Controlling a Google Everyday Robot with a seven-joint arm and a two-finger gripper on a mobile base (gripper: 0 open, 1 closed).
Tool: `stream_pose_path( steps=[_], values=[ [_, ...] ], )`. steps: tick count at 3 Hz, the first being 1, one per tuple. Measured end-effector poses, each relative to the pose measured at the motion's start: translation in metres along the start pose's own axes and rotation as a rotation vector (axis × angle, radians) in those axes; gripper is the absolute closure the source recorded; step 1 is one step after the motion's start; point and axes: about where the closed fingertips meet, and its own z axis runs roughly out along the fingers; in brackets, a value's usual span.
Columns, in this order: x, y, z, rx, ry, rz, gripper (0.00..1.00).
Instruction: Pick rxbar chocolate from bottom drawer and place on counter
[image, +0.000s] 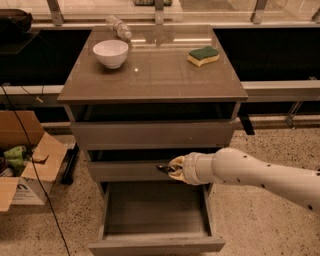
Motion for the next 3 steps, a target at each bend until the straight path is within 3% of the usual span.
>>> stream_pose_path(
  steps=[1,2,3],
  values=[
    [-0.034,-0.002,-0.024,-0.022,-0.051,-0.169,1.0],
    [-0.08,0.008,-0.055,-0.069,-0.164,-0.321,1.0],
    [-0.128,-0.003,-0.092,-0.025,-0.294,-0.437,1.0]
  ],
)
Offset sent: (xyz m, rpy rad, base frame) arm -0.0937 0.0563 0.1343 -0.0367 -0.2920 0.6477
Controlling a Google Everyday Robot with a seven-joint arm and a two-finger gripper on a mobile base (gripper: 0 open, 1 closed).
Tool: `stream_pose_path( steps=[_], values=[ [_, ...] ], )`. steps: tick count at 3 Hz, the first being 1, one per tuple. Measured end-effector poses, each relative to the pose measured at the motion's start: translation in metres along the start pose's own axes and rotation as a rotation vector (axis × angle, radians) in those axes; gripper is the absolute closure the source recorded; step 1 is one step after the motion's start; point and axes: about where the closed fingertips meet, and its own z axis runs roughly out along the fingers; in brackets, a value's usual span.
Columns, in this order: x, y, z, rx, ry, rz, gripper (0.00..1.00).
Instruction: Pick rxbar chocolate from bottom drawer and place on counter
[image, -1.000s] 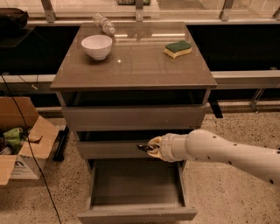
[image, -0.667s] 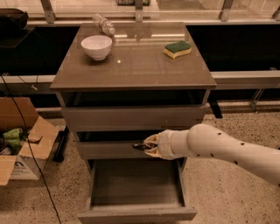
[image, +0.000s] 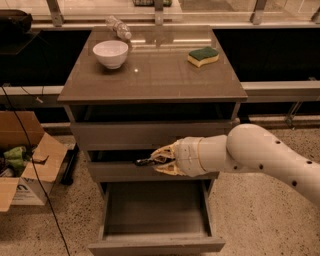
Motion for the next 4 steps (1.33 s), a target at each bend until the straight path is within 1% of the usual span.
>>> stream_pose_path(
  steps=[1,2,3,4],
  values=[
    [-0.042,-0.04,-0.025,0.07,-0.041,-0.111,1.0],
    [-0.077,-0.089,-0.054,0.173,-0.05,-0.175,1.0],
    [-0.094,-0.167,-0.084,0.318,-0.025,-0.202,1.0],
    [-0.092,-0.215,-0.093,0.386,0.011,-0.192,1.0]
  ],
)
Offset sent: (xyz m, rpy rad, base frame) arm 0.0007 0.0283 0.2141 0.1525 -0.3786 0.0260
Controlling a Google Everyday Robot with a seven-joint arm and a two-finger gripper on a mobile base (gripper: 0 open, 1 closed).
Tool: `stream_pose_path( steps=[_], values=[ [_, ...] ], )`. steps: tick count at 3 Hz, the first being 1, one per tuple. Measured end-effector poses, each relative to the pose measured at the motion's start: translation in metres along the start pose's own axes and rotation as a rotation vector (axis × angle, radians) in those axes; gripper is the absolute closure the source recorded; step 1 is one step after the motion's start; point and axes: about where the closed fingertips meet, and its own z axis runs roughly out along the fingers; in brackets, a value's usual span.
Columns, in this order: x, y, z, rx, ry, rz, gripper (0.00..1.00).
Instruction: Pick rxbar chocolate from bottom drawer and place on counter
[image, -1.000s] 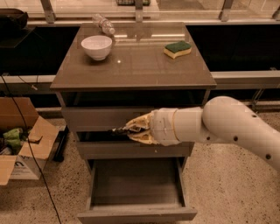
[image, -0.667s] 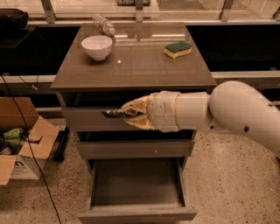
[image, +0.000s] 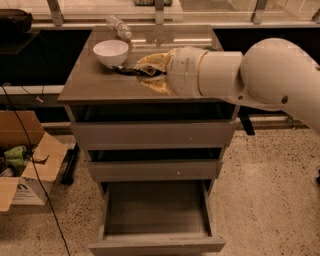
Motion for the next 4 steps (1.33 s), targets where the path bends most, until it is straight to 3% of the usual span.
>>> stream_pose_path(
  steps=[1,2,3,4],
  values=[
    [0.024,-0.049,0.01,0.047,0.073,0.013,1.0],
    [0.072,-0.075,0.024,0.069,0.144,0.062,1.0],
    [0.121,-0.082,0.041,0.077,0.193,0.115,1.0],
    [0.169,-0.074,0.058,0.078,0.235,0.176,1.0]
  ],
)
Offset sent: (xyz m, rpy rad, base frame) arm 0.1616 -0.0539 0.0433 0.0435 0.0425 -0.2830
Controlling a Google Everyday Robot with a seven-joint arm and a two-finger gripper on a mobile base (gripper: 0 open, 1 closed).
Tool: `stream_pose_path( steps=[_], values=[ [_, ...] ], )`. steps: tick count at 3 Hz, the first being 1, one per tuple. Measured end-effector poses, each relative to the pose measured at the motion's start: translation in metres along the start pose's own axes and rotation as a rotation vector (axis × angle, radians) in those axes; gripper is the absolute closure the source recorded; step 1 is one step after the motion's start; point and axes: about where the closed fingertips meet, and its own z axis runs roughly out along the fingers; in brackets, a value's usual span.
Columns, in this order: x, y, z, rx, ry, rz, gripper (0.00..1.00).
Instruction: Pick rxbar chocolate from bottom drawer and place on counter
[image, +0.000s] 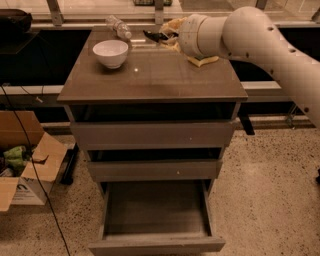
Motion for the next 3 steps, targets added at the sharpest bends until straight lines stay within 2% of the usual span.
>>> stream_pose_path(
  steps=[2,3],
  values=[
    [0.079,0.027,0.042,-0.036,0.091,0.109,0.58],
    [0.113,0.059,0.052,-0.08,0.121,0.165,0.34]
  ],
)
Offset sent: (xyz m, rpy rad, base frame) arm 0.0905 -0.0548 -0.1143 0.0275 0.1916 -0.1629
